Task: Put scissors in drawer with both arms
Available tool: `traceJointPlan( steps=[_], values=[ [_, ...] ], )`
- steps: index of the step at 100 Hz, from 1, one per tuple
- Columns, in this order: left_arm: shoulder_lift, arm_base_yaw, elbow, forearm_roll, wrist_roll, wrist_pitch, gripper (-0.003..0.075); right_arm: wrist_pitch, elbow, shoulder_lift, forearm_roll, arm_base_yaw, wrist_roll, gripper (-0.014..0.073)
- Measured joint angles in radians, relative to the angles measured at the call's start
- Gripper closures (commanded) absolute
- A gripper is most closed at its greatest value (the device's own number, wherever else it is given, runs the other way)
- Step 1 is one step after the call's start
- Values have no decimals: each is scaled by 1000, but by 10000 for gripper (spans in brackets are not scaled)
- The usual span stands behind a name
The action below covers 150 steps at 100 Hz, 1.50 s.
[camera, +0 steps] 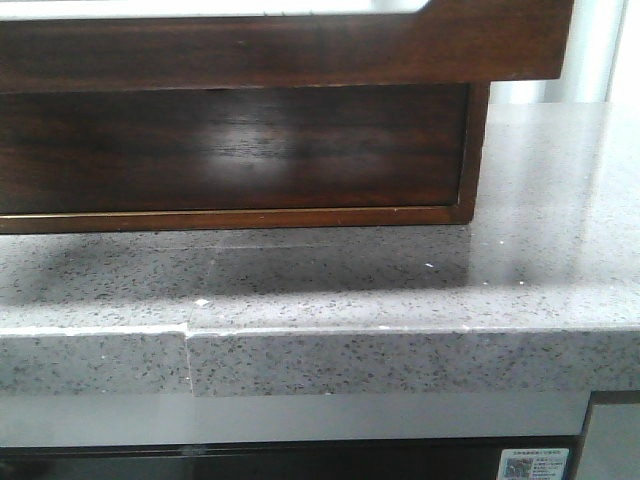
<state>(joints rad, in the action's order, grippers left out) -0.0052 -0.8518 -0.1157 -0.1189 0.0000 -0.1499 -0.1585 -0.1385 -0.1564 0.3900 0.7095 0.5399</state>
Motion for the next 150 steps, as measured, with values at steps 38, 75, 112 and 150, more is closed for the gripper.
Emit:
traceJointPlan(
  steps=[38,75,112,150],
  values=[
    [0,120,27,70,0,-105,742,0,0,0,0,0,-2,635],
    [0,565,78,127,0,-54,742,0,0,0,0,0,-2,635],
    [0,817,116,142,-12,18,742,0,0,0,0,0,-2,635],
    [0,831,116,113,-55,-158,742,0,0,0,0,0,-2,635]
  ],
)
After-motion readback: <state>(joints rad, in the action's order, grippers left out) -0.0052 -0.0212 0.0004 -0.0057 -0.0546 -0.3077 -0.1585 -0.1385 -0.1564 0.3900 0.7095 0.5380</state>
